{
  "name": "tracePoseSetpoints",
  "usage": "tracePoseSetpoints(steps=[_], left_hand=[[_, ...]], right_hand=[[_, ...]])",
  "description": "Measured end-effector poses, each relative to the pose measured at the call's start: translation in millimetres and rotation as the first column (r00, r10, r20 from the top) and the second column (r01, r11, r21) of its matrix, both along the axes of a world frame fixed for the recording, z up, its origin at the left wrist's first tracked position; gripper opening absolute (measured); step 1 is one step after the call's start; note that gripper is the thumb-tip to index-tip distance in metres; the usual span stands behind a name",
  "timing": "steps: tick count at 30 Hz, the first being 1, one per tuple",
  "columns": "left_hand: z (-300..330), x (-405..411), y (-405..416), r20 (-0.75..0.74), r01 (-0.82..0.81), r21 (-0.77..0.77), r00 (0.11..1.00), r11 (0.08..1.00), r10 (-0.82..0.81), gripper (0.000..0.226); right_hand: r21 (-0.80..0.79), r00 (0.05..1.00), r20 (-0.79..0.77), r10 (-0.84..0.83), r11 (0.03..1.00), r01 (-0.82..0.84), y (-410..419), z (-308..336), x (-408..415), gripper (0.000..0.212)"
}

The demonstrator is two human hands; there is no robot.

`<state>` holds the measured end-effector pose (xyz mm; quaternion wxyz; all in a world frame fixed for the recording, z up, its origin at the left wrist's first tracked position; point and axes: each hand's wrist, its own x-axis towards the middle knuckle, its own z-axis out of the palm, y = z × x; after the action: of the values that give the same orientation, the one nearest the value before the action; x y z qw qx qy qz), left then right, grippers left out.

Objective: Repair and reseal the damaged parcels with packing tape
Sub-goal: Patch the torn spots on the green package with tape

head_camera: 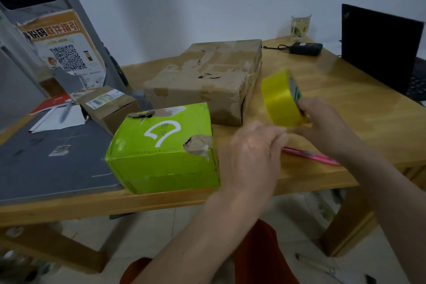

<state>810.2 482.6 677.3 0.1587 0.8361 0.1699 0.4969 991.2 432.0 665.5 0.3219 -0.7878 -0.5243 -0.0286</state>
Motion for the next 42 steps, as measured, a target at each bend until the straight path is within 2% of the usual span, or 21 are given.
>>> tracePoseSetpoints(steps=[2,4,7,10,14,17,20,23,26,27,28,30,32,37,40,42], left_hand=[[0.4,3.2,-1.5,0.005,0.009,-0.021,1.000,1.000,-0.009,0.022],[-0.7,6.6,4.7,0.009,-0.020,-0.031,1.000,0.999,0.021,0.019],[-3.9,9.2,10.6,0.027,-0.050,-0.091,0.998,0.995,0.052,0.016],[-6.5,12.7,15.6,0.056,-0.078,-0.153,0.995,0.985,0.087,0.022],[-18.6,22.0,17.5,-0.012,-0.086,-0.286,0.996,0.955,0.086,0.021],[-31.1,26.4,12.4,-0.052,-0.087,-0.358,0.996,0.930,0.073,0.023],[-42.3,27.3,27.4,-0.034,-0.141,-0.459,0.989,0.877,0.141,0.019],[-51.1,25.4,39.8,-0.072,-0.157,-0.580,0.987,0.799,0.142,0.023],[-56.1,26.1,38.0,-0.103,-0.162,-0.648,0.987,0.744,0.126,0.024],[-58.0,26.8,37.5,-0.105,-0.164,-0.668,0.986,0.726,0.126,0.024],[-59.3,27.4,37.1,-0.103,-0.161,-0.688,0.987,0.708,0.125,0.024],[-60.8,28.9,36.1,-0.091,-0.156,-0.718,0.987,0.678,0.131,0.024],[-62.7,29.7,33.3,-0.078,-0.150,-0.729,0.988,0.667,0.136,0.026],[-63.4,27.2,28.4,-0.097,-0.165,-0.728,0.986,0.665,0.137,0.030],[-62.0,25.7,29.7,-0.094,-0.155,-0.752,0.987,0.641,0.128,0.030],[-61.8,25.6,28.9,-0.091,-0.147,-0.761,0.989,0.632,0.121,0.030]], right_hand=[[0.008,0.996,-0.023,-0.091,0.996,0.091,8.4,3.8,11.5,0.019],[-0.062,0.987,-0.063,-0.149,0.987,0.145,14.3,1.9,21.0,0.022],[-0.120,0.993,-0.097,-0.073,0.991,0.061,15.3,-11.3,22.9,0.031],[-0.132,0.996,-0.057,-0.066,0.990,0.058,18.6,-19.9,27.6,0.039],[-0.163,0.984,-0.039,-0.172,0.973,0.163,28.1,-13.6,40.7,0.053],[-0.264,0.989,0.063,-0.137,0.953,0.149,40.2,-9.1,37.9,0.061],[-0.297,0.986,0.116,-0.117,0.943,0.147,53.1,-14.4,36.8,0.061],[-0.214,0.973,0.188,-0.134,0.961,0.174,50.9,-23.3,33.7,0.055],[0.032,0.934,0.305,-0.186,0.982,0.185,28.9,-30.3,14.9,0.037],[0.050,0.935,0.294,-0.196,0.981,0.190,18.9,-31.7,6.0,0.030],[0.004,0.949,0.250,-0.191,0.981,0.196,10.0,-33.0,-3.3,0.027],[-0.241,0.976,0.159,-0.151,0.952,0.187,-3.3,-40.5,-15.1,0.030],[-0.334,0.984,0.106,-0.145,0.927,0.172,-10.7,-43.8,-17.1,0.029],[-0.322,0.981,-0.169,-0.099,0.946,0.040,-22.8,-29.4,-16.9,0.005],[-0.171,0.957,-0.286,-0.054,0.985,0.004,-22.6,-29.5,-18.8,0.006],[-0.099,0.957,-0.288,-0.038,0.995,0.009,-18.0,-33.8,-18.6,0.010]])
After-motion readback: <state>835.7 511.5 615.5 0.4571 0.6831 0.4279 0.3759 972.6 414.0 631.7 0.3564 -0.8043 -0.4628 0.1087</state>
